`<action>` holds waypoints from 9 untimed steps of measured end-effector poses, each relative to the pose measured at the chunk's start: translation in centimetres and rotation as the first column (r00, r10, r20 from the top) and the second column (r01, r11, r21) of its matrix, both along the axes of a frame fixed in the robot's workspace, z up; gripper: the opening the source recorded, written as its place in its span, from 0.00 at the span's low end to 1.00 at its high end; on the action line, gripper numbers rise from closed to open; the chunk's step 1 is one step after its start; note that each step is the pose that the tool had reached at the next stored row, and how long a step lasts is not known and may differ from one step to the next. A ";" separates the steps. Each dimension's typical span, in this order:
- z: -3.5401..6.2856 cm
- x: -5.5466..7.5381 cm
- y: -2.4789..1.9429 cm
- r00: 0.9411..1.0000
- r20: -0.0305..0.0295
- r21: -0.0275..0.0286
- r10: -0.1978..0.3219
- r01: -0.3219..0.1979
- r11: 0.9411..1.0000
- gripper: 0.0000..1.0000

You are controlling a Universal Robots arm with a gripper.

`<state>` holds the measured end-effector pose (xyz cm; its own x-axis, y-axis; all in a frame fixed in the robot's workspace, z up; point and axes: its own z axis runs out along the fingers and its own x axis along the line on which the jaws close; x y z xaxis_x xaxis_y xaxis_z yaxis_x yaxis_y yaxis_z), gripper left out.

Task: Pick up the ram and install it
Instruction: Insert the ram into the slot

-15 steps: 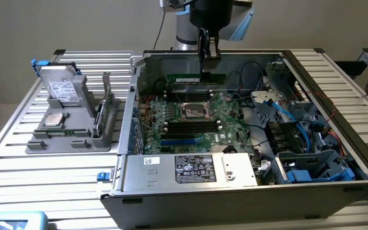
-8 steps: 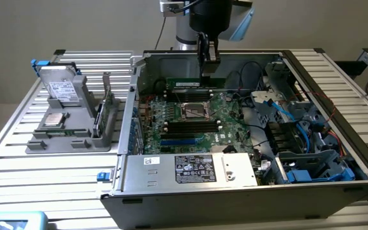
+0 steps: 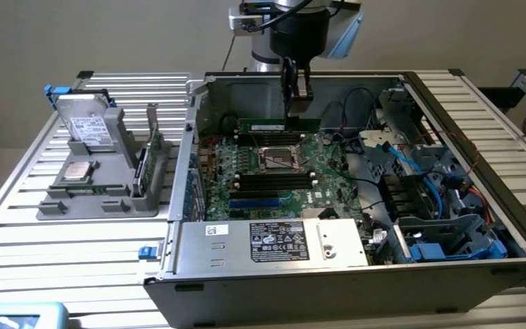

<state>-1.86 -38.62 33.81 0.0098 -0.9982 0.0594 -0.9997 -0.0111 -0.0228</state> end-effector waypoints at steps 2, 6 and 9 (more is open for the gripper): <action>-0.36 0.0 0.00 1.000 0.000 0.000 0.000 0.000 1.000 0.13; -1.10 0.0 0.00 1.000 0.000 0.000 0.000 0.000 1.000 0.13; -1.64 0.0 0.00 1.000 0.000 0.000 0.000 0.000 1.000 0.13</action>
